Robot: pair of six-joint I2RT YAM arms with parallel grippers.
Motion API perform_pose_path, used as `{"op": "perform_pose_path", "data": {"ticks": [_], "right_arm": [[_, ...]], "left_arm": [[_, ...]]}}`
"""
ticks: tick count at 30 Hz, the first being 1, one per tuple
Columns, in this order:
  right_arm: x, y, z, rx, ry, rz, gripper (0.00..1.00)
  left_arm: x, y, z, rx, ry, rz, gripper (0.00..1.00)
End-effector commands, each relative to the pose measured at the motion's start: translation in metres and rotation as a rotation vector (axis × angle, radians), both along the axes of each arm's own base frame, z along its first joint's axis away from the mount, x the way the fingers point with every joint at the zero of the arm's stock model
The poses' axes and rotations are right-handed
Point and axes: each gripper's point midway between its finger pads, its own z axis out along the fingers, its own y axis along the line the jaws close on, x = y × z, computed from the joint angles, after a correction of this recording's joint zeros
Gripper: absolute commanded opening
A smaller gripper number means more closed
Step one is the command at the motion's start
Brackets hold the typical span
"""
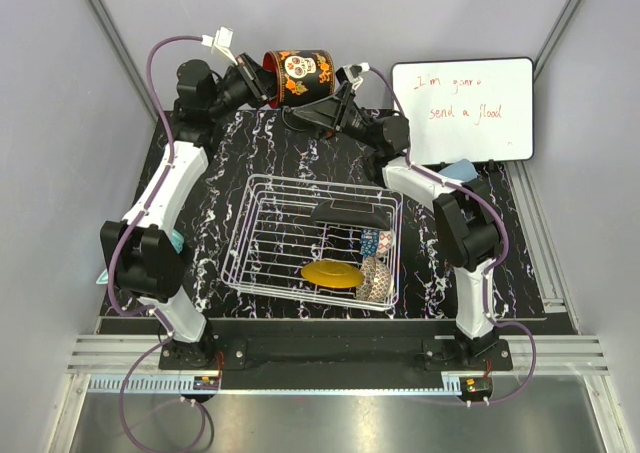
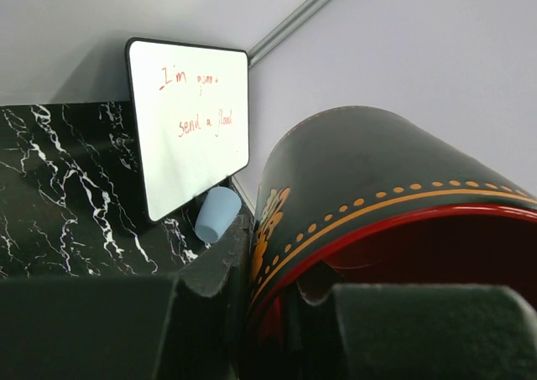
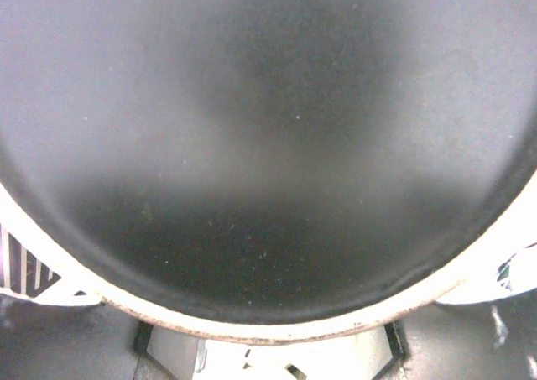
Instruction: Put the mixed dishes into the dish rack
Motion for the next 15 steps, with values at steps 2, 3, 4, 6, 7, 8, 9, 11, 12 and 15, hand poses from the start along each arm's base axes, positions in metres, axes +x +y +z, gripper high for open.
{"op": "perform_pose_path", "data": {"ticks": [2, 3, 4, 6, 7, 8, 9, 11, 12, 15], "right_arm": [[-0.047, -0.001, 0.05, 0.124, -0.21, 0.058, 0.61], [-0.046, 0.0, 0.048, 0.124, -0.198, 0.064, 0.59], [-0.045, 0.001, 0.047, 0.124, -0.189, 0.068, 0.52], [-0.045, 0.002, 0.047, 0.126, -0.188, 0.08, 0.45], [-0.045, 0.001, 0.048, 0.132, -0.189, 0.084, 0.4], [-0.045, 0.001, 0.05, 0.136, -0.187, 0.086, 0.4], [-0.044, 0.002, 0.049, 0.136, -0.178, 0.096, 0.39], [-0.047, 0.001, 0.053, 0.141, -0.195, 0.112, 0.41], [-0.047, 0.002, 0.051, 0.139, -0.186, 0.122, 0.41], [-0.05, -0.001, 0.054, 0.15, -0.183, 0.147, 0.46]], "left_arm": [[-0.02, -0.021, 0.009, 0.012, -0.058, -0.095, 0.0], [-0.02, -0.022, 0.008, 0.014, -0.055, -0.096, 0.0], [-0.021, -0.025, 0.004, 0.016, -0.046, -0.101, 0.0], [-0.021, -0.028, -0.002, 0.025, -0.038, -0.108, 0.0], [-0.022, -0.032, -0.007, 0.027, -0.026, -0.114, 0.0], [-0.022, -0.033, -0.011, 0.034, -0.024, -0.117, 0.0], [-0.023, -0.035, -0.016, 0.039, -0.016, -0.121, 0.0], [-0.026, -0.042, -0.028, 0.06, -0.001, -0.139, 0.0], [-0.027, -0.046, -0.033, 0.067, 0.007, -0.147, 0.0], [-0.028, -0.051, -0.046, 0.088, 0.032, -0.166, 0.0]]}}
